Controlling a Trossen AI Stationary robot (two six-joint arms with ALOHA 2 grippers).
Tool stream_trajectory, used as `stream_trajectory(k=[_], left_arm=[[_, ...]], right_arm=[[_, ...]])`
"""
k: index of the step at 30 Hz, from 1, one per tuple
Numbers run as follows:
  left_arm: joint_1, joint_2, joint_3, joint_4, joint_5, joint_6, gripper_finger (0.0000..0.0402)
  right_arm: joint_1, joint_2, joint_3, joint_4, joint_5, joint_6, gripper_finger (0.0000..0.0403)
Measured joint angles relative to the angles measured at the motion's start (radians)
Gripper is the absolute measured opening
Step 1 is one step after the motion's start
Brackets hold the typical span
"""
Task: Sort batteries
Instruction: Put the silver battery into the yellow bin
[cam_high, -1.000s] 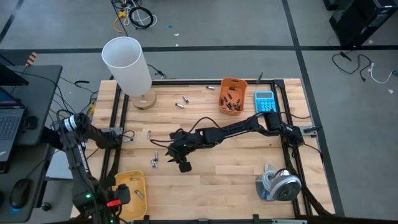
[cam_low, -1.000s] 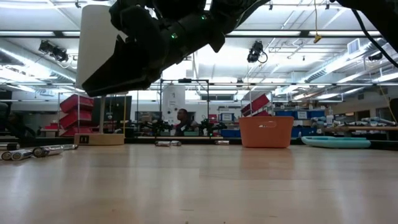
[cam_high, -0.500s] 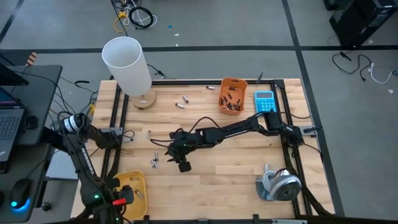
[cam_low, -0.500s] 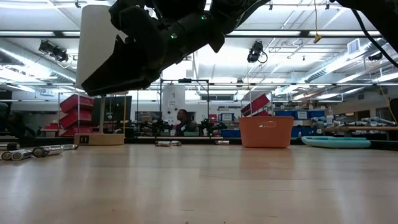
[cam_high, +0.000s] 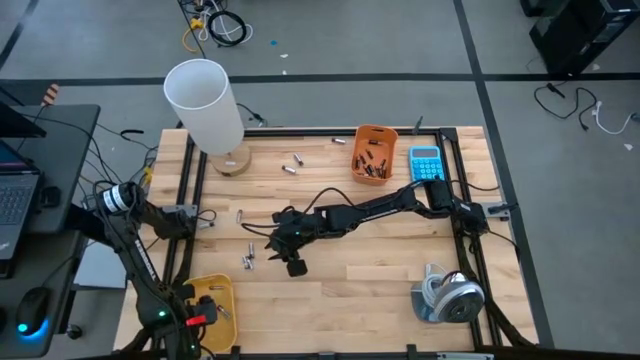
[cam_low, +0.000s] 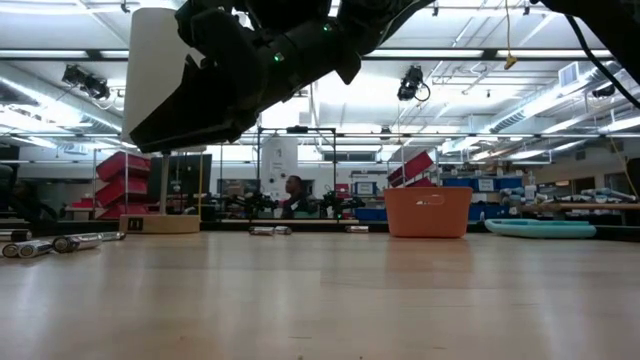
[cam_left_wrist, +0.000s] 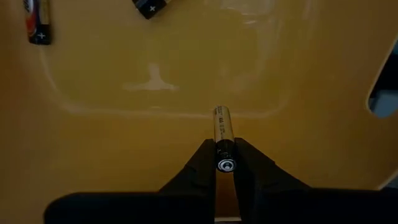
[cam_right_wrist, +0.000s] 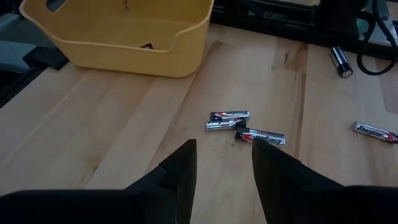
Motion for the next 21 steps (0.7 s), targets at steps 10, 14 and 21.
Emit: stream_trajectory(k=[10, 14, 21], left_arm=[[0.0, 0.0, 0.0, -0.014, -0.02, -0.025, 0.0069], [0.0, 0.0, 0.0, -0.015, -0.027, -0.03, 0.0078], [0.002, 0.0, 0.0, -0.014, -0.037, -0.029, 0.0083]], right_arm=[[0.0, 0.0, 0.0, 0.007, 0.0, 0.0, 0.014], [0.0, 0.0, 0.0, 0.007, 0.0, 0.0, 0.014], [0.0, 0.0, 0.0, 0.007, 0.004, 0.0, 0.014]])
